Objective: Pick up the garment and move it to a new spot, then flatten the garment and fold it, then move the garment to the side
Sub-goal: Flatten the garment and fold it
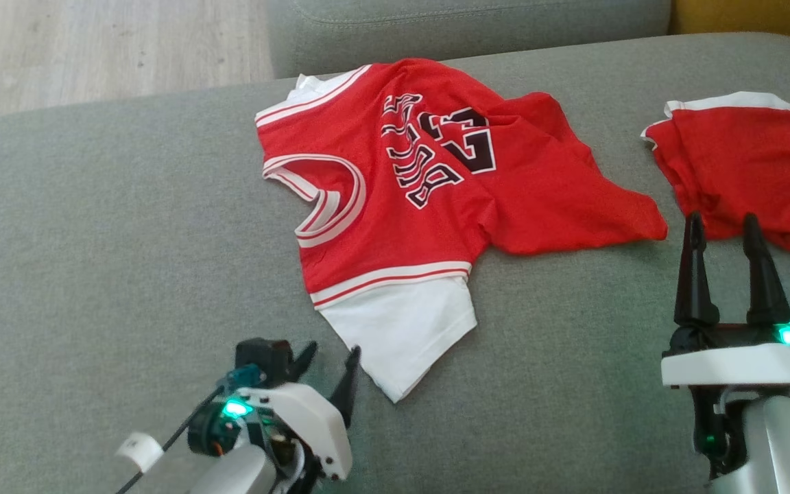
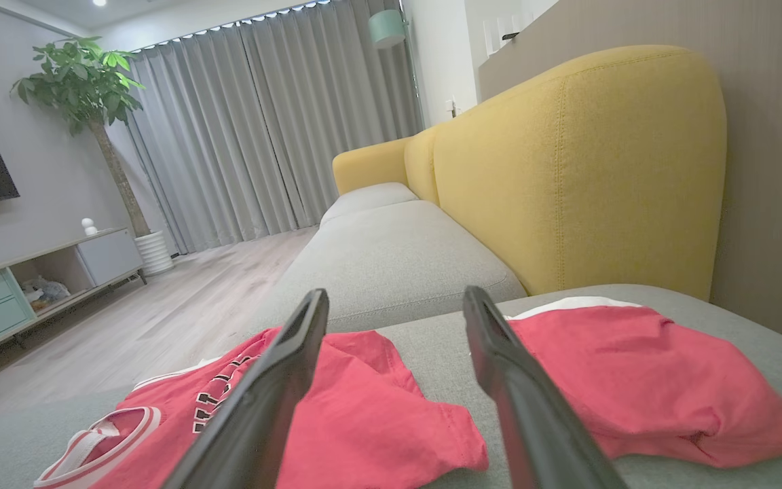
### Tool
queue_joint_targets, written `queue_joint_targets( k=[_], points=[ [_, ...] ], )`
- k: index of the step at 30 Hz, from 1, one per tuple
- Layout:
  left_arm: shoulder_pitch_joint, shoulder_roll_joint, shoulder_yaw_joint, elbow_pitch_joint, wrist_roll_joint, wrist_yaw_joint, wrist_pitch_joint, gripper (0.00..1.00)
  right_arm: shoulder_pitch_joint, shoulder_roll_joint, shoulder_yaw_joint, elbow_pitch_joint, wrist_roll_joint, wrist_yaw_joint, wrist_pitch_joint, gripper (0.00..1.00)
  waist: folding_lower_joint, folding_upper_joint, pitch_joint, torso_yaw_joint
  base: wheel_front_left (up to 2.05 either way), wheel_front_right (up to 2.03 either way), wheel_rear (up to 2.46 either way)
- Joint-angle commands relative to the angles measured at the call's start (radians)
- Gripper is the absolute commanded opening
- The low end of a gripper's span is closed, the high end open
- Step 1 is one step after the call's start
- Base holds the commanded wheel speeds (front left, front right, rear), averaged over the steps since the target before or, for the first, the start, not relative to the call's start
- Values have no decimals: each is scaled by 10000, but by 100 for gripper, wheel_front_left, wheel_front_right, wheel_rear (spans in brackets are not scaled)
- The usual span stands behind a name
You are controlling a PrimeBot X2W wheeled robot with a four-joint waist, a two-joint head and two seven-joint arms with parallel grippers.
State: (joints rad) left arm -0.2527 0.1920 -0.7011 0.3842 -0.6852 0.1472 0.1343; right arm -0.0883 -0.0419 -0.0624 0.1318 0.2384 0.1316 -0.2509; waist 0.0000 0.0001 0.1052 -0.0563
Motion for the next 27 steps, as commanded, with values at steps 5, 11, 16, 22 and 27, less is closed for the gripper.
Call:
queue_joint_targets(
  k=[5,11,16,22,27],
  points=[
    [-86,222,57,-451,-224,-106,781,100,-207,-83,338,-310,103,-9,-109,100,0,-1,127,-131,0,0,0],
    [-216,313,-157,-618,-388,-324,1425,100,-322,-83,327,-340,165,-9,-109,100,0,-1,355,-256,0,0,0],
    [-273,264,-344,-774,-556,-584,1768,100,-380,-83,319,-317,207,-9,-109,100,0,-1,461,-350,0,0,0],
    [-270,195,-516,-934,-681,-736,1999,100,-437,-83,298,-281,257,-9,-109,100,0,-1,503,-450,0,0,0],
    [-347,154,-557,-1019,-678,-795,1938,32,-481,-83,279,-264,283,-9,-109,100,0,-1,542,-488,0,0,0]
  ],
)
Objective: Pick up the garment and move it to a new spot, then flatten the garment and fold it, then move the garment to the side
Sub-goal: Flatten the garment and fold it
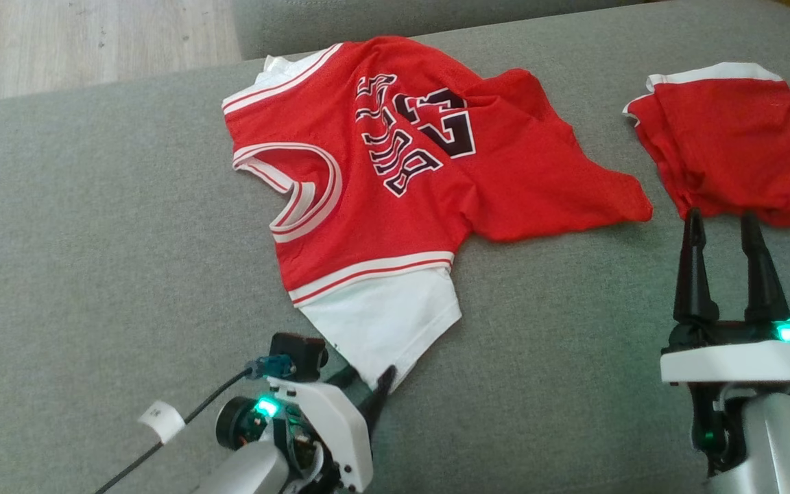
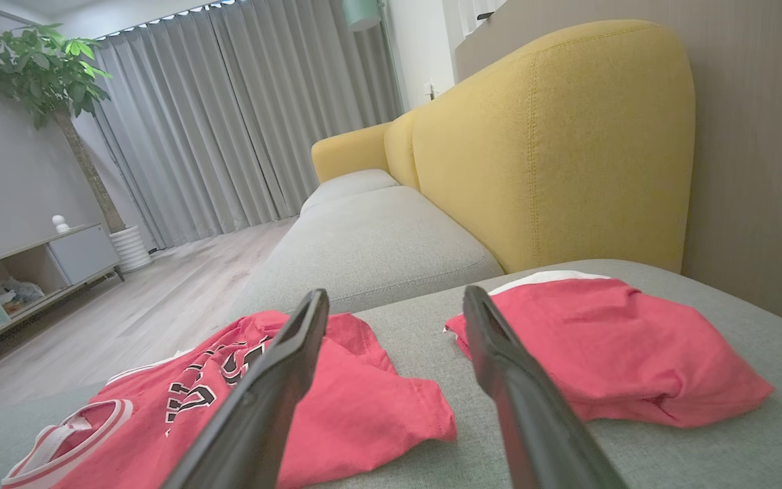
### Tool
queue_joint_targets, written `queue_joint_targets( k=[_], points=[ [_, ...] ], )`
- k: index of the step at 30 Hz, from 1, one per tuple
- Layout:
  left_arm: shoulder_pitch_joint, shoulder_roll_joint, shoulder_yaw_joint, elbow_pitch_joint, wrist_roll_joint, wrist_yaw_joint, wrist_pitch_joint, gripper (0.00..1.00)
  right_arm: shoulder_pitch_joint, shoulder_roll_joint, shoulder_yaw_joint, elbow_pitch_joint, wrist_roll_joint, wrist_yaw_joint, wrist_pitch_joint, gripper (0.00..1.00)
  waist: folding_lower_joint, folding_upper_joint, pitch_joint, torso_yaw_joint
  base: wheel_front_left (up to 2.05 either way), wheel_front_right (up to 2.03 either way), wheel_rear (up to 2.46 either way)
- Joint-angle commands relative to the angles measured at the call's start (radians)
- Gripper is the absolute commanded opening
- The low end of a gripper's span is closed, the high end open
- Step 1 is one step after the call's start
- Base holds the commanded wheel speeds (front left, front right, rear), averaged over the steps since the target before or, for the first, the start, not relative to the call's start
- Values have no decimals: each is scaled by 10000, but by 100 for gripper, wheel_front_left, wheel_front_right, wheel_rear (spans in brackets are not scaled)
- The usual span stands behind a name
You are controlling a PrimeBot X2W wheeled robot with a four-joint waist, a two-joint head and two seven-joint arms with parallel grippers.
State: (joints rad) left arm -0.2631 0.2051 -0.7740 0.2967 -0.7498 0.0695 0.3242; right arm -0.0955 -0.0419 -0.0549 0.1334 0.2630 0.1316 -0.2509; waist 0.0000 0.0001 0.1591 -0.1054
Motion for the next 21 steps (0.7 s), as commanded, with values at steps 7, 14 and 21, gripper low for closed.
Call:
queue_joint_targets(
  k=[7,14,21],
  points=[
    [-518,105,665,-223,340,357,-1097,0,-467,-83,99,-11,-74,-9,-109,100,0,-1,10,113,0,0,0],
    [-809,112,1505,-465,734,817,-3020,0,-816,-83,-183,932,-422,-9,-109,100,0,-1,-2,419,0,0,0],
    [-1057,231,1926,-562,1283,1031,-4612,0,-1142,-83,-315,2424,-787,-9,140,100,0,-1,-175,771,0,0,0]
  ],
)
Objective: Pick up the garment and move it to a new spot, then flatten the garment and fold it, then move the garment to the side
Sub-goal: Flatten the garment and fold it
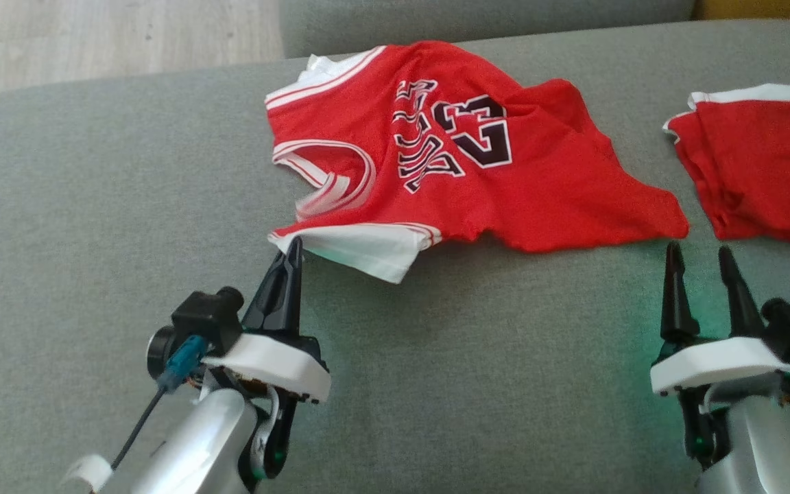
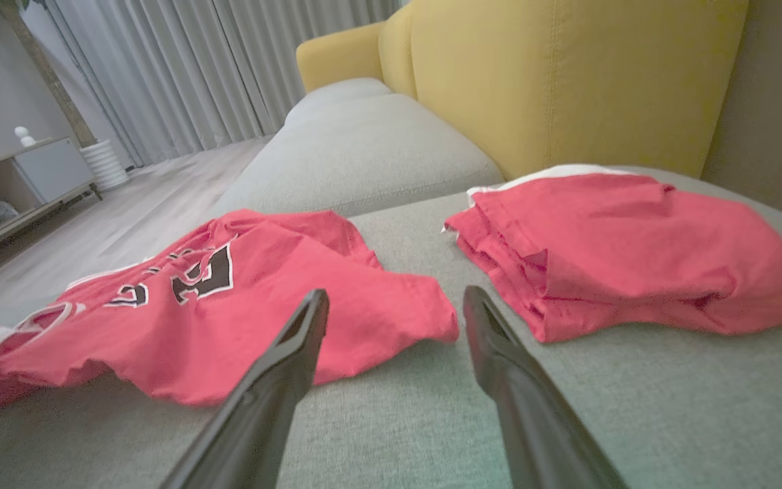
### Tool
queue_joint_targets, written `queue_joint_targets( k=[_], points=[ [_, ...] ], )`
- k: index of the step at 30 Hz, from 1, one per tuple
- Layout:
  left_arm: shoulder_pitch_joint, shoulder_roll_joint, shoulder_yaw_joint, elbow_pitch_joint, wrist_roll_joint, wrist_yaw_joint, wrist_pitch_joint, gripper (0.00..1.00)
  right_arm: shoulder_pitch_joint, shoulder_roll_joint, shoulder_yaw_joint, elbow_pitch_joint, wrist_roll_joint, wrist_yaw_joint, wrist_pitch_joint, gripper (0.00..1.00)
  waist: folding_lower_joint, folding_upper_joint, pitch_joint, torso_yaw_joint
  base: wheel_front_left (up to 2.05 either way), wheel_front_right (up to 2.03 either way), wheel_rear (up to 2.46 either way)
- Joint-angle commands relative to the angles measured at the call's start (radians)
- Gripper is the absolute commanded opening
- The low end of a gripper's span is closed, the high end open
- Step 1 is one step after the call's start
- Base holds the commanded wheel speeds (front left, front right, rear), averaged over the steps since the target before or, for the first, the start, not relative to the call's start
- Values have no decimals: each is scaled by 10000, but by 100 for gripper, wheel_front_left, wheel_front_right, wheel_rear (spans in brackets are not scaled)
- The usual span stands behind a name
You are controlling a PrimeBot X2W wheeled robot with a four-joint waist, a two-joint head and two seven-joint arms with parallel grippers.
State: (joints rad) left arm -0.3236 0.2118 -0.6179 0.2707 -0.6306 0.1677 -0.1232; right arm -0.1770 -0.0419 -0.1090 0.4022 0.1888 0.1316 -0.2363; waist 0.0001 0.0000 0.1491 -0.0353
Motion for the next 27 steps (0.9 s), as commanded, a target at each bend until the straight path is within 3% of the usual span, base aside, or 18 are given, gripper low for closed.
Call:
queue_joint_targets(
  k=[1,10,27],
  points=[
    [-476,169,401,-281,159,61,-358,0,-365,-83,230,-45,-45,-9,43,100,-1,0,-127,116,0,0,0],
    [-433,-1,1028,-472,482,344,-1284,0,-847,-83,131,1265,137,-9,63,100,-1,0,-301,354,0,0,0],
    [-506,-267,1138,-597,1058,108,-1381,0,-2232,-83,-651,3699,-115,-9,247,100,-1,0,273,633,0,0,0]
  ],
)
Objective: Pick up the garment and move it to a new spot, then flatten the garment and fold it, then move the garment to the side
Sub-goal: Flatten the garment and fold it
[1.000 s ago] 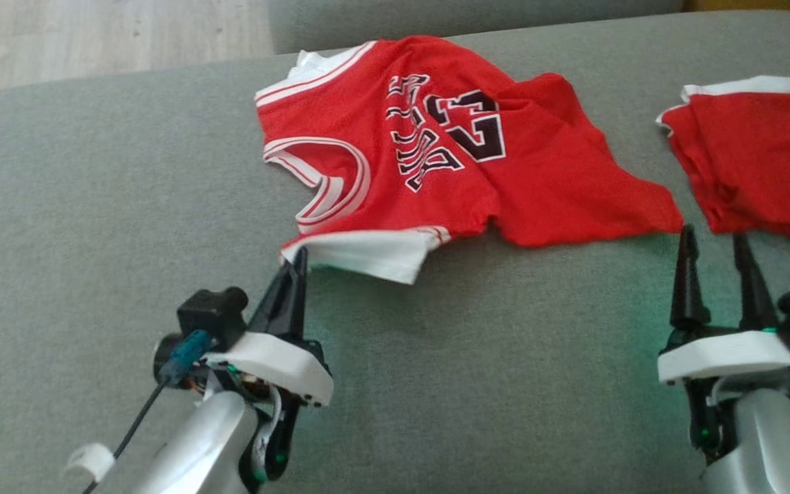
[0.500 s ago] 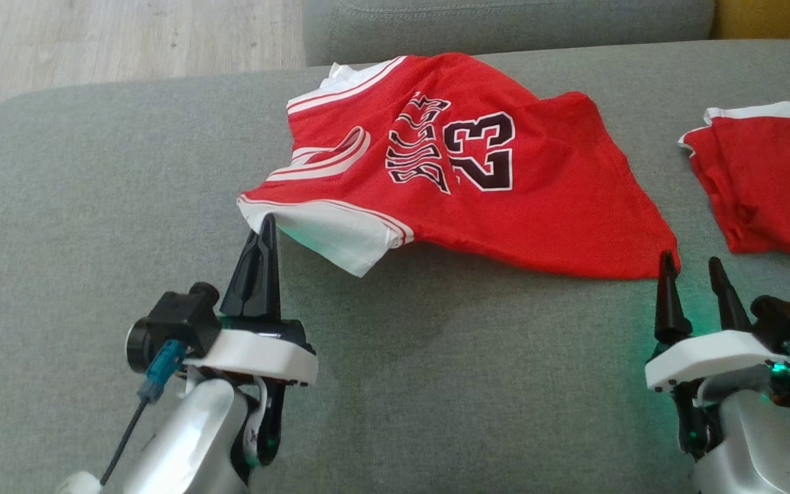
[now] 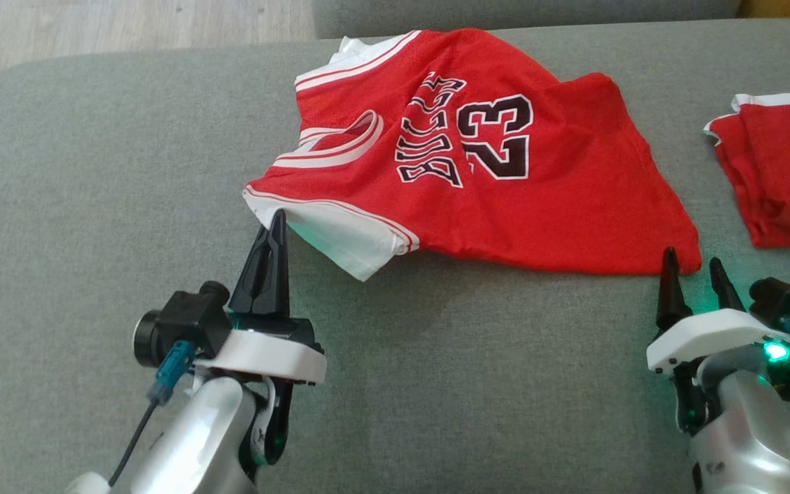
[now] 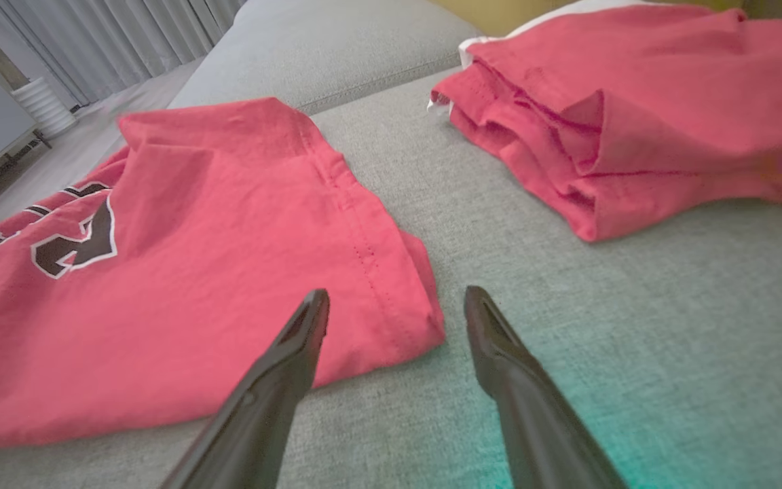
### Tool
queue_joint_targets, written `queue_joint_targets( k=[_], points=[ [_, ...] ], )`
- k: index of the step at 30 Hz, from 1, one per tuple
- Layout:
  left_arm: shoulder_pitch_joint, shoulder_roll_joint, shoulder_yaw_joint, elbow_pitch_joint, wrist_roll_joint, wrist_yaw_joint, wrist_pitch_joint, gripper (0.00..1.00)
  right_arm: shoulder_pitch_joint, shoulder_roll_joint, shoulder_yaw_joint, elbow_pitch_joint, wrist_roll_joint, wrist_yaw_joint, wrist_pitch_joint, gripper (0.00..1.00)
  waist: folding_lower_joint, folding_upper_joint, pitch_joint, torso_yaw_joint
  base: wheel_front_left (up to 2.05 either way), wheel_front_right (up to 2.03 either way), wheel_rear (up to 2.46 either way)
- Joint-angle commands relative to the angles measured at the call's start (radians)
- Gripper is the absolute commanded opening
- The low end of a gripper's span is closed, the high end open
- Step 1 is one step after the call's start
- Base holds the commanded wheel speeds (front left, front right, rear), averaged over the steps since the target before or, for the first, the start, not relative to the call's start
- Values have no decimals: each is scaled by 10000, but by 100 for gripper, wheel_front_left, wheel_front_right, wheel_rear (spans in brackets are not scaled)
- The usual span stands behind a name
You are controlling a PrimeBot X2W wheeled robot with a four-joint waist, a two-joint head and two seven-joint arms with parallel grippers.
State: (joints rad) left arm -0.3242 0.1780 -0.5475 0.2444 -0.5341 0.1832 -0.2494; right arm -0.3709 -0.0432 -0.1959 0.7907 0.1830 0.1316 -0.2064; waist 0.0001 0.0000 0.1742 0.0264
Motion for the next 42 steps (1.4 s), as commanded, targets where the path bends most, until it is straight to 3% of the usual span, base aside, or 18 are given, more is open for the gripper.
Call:
queue_joint_targets(
  k=[1,10,11,13,14,15,24,35,42],
  points=[
    [-509,55,436,-331,115,-62,-120,0,-367,-70,190,-24,-68,-9,-49,100,-1,0,47,27,0,0,0],
    [-566,-37,555,-381,341,-179,-122,0,-1022,-70,156,1404,-125,-9,-278,100,-1,0,172,44,0,0,0],
    [-567,-36,573,-388,355,-184,-123,0,-1081,-70,169,1504,-105,-9,-310,84,-1,0,180,33,0,0,0],
    [-572,-33,595,-403,382,-191,-123,0,-1199,-70,206,1706,-11,-9,-362,9,-1,0,200,7,0,0,0],
    [-572,-33,595,-403,382,-191,-123,0,-1199,-70,206,1706,-11,-9,-362,9,-1,0,200,7,0,0,0],
    [-580,-33,598,-409,392,-189,-123,0,-1257,-70,221,1800,31,-9,-386,0,-1,0,209,-8,0,0,0],
    [-699,61,696,-619,374,-82,-110,0,-1504,-70,1037,1374,773,-9,-543,0,-1,0,100,-203,0,0,0],
    [-1036,465,1187,-1251,21,-129,109,0,-1034,-70,1869,-2081,1745,-9,-552,0,-1,0,-544,-508,0,0,0],
    [-2268,798,1410,-1496,-33,-394,532,0,-1294,-239,1923,-3983,1161,-9,-475,0,-1,0,-1050,-506,0,0,0]
  ],
)
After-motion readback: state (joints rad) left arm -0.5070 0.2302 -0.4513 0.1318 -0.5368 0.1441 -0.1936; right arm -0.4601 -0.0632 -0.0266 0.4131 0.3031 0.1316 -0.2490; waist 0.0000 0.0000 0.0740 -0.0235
